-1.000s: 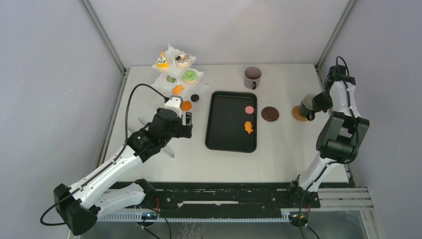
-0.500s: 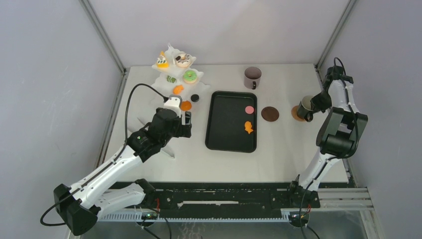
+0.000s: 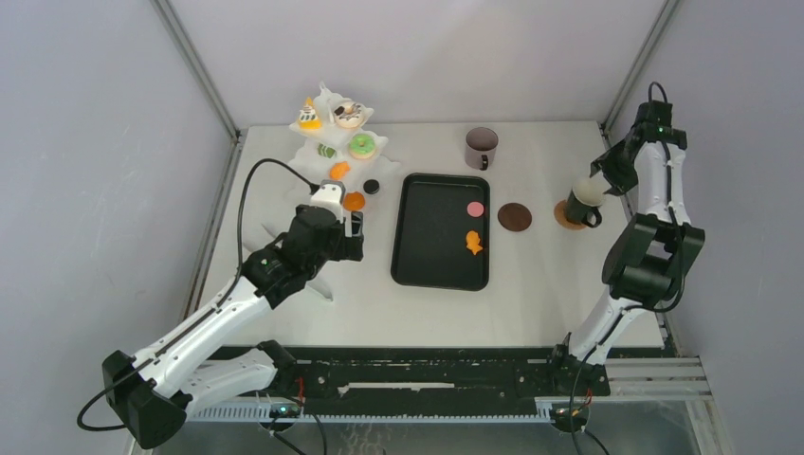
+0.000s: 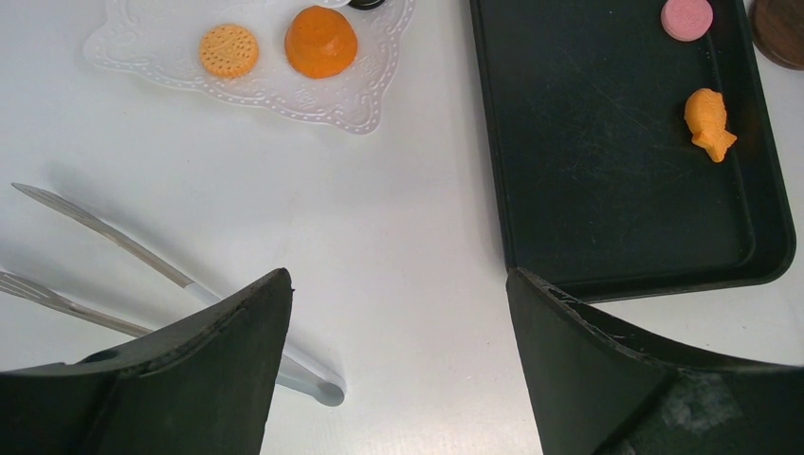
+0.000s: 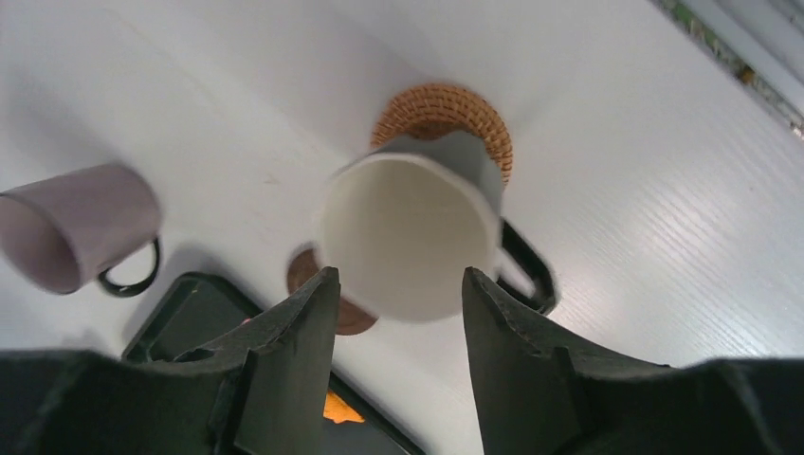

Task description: Serve the afternoon tea

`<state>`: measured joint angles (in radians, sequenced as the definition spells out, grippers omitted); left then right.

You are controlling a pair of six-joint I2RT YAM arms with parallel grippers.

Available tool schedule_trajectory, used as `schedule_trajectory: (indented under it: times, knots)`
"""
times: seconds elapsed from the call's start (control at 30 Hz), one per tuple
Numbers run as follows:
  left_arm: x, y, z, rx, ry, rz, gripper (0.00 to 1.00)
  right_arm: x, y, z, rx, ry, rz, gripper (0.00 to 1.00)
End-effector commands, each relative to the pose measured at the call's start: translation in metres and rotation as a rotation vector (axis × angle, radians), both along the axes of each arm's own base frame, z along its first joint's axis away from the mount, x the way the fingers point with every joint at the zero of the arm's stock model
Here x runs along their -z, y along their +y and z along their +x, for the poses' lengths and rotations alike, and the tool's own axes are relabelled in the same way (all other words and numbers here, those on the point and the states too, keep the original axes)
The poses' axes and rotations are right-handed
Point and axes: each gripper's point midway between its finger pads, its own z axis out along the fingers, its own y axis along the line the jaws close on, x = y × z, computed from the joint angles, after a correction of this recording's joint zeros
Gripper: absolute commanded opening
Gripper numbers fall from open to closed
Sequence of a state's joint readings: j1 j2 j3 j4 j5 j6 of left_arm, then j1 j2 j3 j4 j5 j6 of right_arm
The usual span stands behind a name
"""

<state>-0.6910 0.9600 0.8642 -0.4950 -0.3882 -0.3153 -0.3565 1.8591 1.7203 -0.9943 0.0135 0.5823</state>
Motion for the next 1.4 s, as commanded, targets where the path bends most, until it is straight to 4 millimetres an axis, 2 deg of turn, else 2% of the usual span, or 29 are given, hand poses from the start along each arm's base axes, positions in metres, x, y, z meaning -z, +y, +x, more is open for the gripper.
schedule_trajectory:
  times: [0.0, 0.1, 0.17, 0.23, 0.4, 0.47, 0.67, 0.73, 0.87, 1.03, 1.17, 1.37]
  knots:
    - [-0.026, -0.002, 0.009, -0.023, -0.065, -0.055, 0.87, -0.093, 0.020, 0.015, -0.103, -0.247, -0.116, 0.59]
    - [-0.029, -0.011, 0.010, 0.002, -0.057, -0.081, 0.87, -0.124, 0.047, 0.024, -0.193, -0.317, -0.265, 0.60]
    - [-0.031, -0.017, 0.010, 0.023, -0.052, -0.095, 0.87, -0.135, 0.064, 0.031, -0.243, -0.322, -0.352, 0.62]
    - [-0.033, -0.018, 0.010, 0.027, -0.052, -0.097, 0.87, -0.134, 0.086, 0.043, -0.333, -0.324, -0.396, 0.64]
    - [-0.037, -0.015, 0.011, 0.019, -0.060, -0.094, 0.87, -0.108, 0.144, 0.073, -0.596, -0.298, -0.408, 0.66]
    - [-0.038, -0.016, 0.011, 0.016, -0.060, -0.094, 0.87, -0.094, 0.169, 0.083, -0.687, -0.270, -0.416, 0.69]
    - [-0.043, -0.024, 0.014, 0.047, -0.055, -0.100, 0.87, -0.041, 0.211, 0.113, -0.836, -0.149, -0.412, 0.80]
    - [-0.049, -0.027, 0.014, 0.066, -0.063, -0.108, 0.87, -0.022, 0.219, 0.124, -0.857, -0.120, -0.404, 0.80]
    - [-0.063, -0.027, 0.016, 0.070, -0.094, -0.114, 0.88, -0.002, 0.235, 0.140, -0.885, -0.139, -0.358, 0.81]
    - [-0.075, -0.017, 0.017, 0.043, -0.114, -0.071, 0.90, 0.026, 0.237, 0.153, -0.882, -0.116, -0.354, 0.82]
    - [-0.073, -0.011, 0.016, 0.030, -0.112, -0.038, 0.90, 0.046, 0.241, 0.163, -0.877, -0.116, -0.353, 0.80]
    - [-0.069, -0.006, 0.014, 0.016, -0.099, -0.025, 0.90, 0.059, 0.243, 0.176, -0.853, -0.137, -0.342, 0.72]
